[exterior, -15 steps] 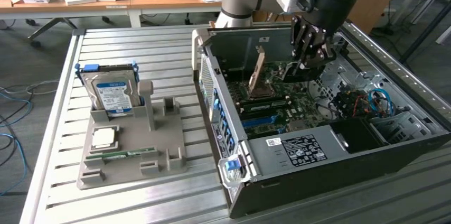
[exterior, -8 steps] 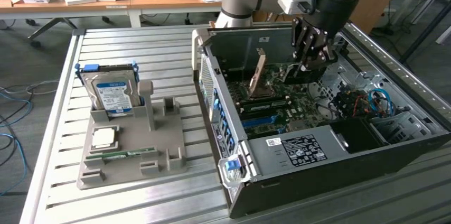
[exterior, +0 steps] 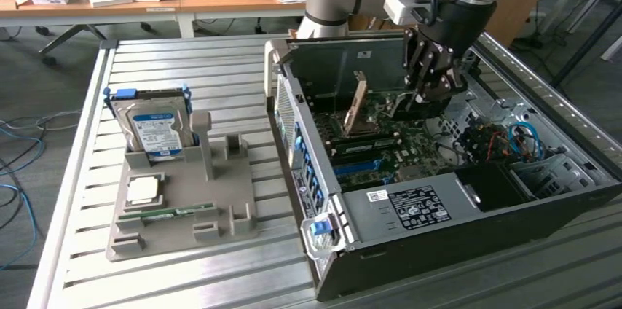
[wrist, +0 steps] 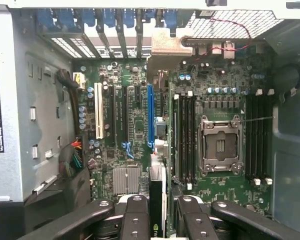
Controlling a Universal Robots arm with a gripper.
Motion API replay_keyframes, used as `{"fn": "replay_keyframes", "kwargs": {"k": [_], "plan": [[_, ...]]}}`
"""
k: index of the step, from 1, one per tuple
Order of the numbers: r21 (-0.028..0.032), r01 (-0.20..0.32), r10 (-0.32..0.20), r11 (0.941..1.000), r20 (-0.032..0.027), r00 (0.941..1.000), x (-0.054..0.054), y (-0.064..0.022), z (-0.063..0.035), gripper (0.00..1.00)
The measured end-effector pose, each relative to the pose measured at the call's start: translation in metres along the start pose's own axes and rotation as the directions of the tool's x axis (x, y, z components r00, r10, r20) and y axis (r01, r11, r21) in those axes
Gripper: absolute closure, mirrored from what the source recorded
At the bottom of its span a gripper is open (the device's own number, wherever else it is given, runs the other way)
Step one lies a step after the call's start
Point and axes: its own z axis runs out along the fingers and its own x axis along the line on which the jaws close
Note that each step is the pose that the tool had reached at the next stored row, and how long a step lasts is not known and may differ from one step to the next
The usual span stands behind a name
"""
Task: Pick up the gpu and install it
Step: 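Insert the gpu into the slot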
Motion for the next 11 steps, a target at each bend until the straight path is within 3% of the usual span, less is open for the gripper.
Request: {"fn": "replay_keyframes", "kwargs": {"k": [7,11], "plan": [[0.0,0.0,0.0,1.0,0.0,1.0,0.002,0.0017,0.0109,0.74],[-0.0001,0.0,0.0,1.0,-0.0003,1.0,0.002,0.0019,0.0118,0.74]]}}
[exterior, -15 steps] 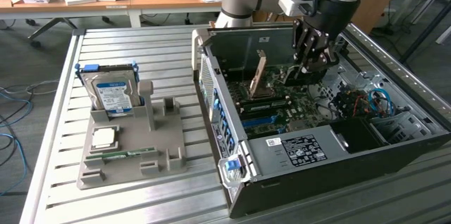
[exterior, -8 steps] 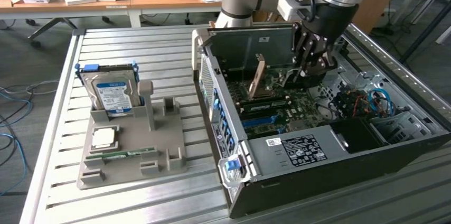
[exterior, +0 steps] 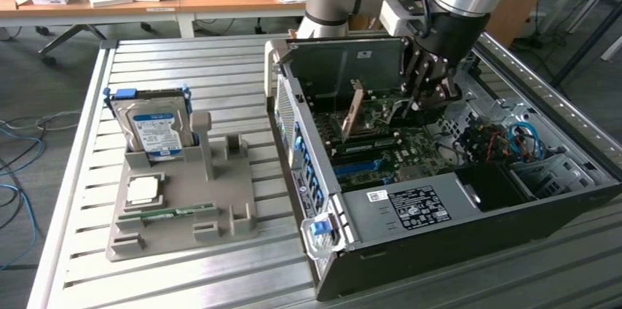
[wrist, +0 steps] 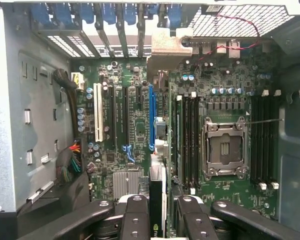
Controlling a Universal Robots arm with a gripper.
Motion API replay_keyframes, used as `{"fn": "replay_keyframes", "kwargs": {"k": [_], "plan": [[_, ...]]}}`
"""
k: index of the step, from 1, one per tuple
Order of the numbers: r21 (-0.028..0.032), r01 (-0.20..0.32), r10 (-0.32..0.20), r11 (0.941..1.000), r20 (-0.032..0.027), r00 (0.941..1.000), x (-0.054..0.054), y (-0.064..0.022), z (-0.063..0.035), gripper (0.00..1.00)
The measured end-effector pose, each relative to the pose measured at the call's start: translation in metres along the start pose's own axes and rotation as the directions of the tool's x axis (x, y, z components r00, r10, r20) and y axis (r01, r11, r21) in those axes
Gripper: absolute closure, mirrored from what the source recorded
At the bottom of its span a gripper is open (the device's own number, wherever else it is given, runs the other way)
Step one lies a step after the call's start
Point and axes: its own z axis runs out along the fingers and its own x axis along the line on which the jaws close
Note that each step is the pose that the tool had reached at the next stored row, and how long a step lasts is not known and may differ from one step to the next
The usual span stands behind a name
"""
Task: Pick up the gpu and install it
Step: 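Insert the gpu into the slot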
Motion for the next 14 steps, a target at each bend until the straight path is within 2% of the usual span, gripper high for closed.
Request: {"fn": "replay_keyframes", "kwargs": {"k": [4,14], "plan": [[0.0002,0.0,0.0,1.0,0.0005,1.0,0.0,0.0,0.0008,0.74],[0.0,0.0,0.0,1.0,0.0001,1.0,0.001,0.0,0.0144,0.74]]}}
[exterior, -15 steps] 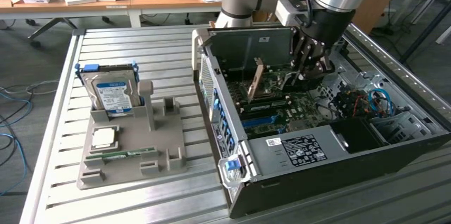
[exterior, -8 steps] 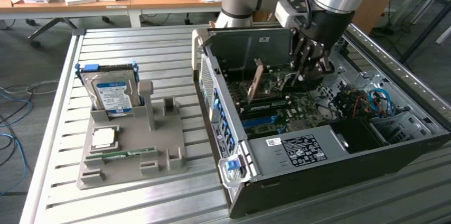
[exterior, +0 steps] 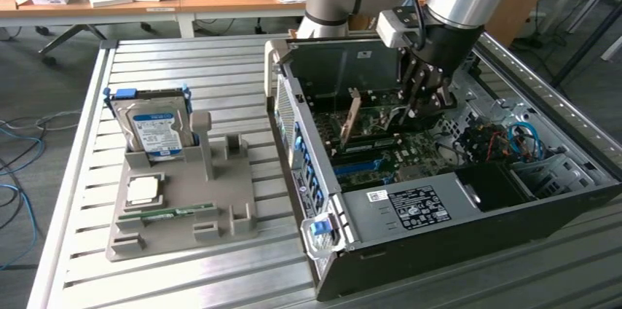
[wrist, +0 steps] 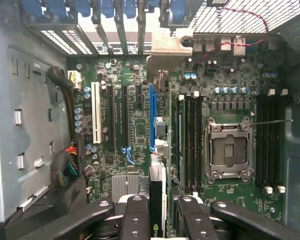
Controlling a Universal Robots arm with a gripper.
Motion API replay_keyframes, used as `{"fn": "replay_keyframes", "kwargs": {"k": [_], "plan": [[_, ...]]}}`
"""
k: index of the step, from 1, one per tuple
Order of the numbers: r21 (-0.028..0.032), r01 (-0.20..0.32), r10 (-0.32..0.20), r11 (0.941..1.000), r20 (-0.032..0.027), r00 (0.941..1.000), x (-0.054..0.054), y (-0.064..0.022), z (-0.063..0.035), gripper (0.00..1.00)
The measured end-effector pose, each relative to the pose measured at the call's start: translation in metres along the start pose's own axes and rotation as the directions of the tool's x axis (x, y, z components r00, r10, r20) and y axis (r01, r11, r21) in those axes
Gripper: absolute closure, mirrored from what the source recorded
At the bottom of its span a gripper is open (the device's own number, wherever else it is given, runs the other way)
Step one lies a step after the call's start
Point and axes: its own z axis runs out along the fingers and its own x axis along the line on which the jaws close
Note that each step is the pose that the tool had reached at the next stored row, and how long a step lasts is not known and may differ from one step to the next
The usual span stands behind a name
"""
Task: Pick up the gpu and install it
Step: 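Insert the gpu into the slot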
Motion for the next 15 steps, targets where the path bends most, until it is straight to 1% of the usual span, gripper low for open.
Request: {"fn": "replay_keyframes", "kwargs": {"k": [4,10,13,15], "plan": [[0.0001,0.0,0.0,1.0,0.0,1.0,0.0,0.0013,0.0001,0.74],[0.0004,0.0,0.0,1.0,0.0002,1.0,0.0004,0.0092,0.0002,0.74],[0.0004,0.0,0.0,1.0,0.0001,1.0,0.0006,0.0098,0.0009,0.74],[0.0004,0.0,0.0,1.0,0.0001,1.0,0.0007,0.01,0.0039,0.74]]}}
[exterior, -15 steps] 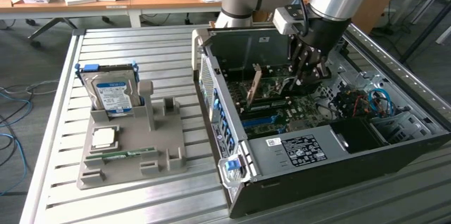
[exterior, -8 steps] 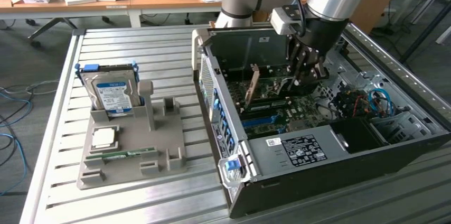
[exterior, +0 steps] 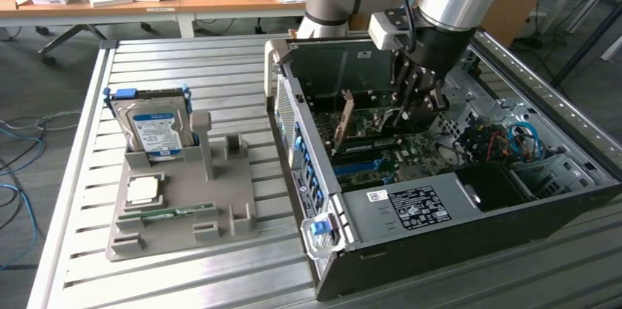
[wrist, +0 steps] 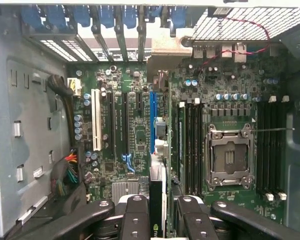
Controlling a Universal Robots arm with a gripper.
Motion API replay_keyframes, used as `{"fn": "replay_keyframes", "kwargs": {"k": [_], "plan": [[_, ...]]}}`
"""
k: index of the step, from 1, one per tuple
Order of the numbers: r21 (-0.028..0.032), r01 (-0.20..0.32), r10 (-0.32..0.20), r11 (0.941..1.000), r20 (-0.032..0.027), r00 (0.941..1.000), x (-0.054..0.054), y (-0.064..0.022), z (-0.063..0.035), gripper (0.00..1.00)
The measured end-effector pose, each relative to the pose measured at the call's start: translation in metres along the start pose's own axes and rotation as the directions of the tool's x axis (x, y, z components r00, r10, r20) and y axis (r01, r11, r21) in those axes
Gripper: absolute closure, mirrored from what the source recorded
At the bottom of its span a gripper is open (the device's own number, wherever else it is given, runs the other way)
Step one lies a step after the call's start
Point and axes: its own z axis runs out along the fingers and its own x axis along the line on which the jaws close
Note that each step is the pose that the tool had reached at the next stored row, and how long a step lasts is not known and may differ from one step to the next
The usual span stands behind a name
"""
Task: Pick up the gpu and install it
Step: 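Insert the gpu into the slot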
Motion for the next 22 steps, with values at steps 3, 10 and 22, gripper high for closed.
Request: {"fn": "replay_keyframes", "kwargs": {"k": [3,10,22], "plan": [[0.0,0.0,0.0,1.0,0.0001,1.0,0.0,0.0002,0.0056,0.74],[0.0,0.0,0.0,1.0,0.0001,1.0,0.001,0.0002,0.0174,0.74],[-0.0001,0.0,0.0,1.0,-0.0002,1.0,0.002,0.0071,0.0204,0.74]]}}
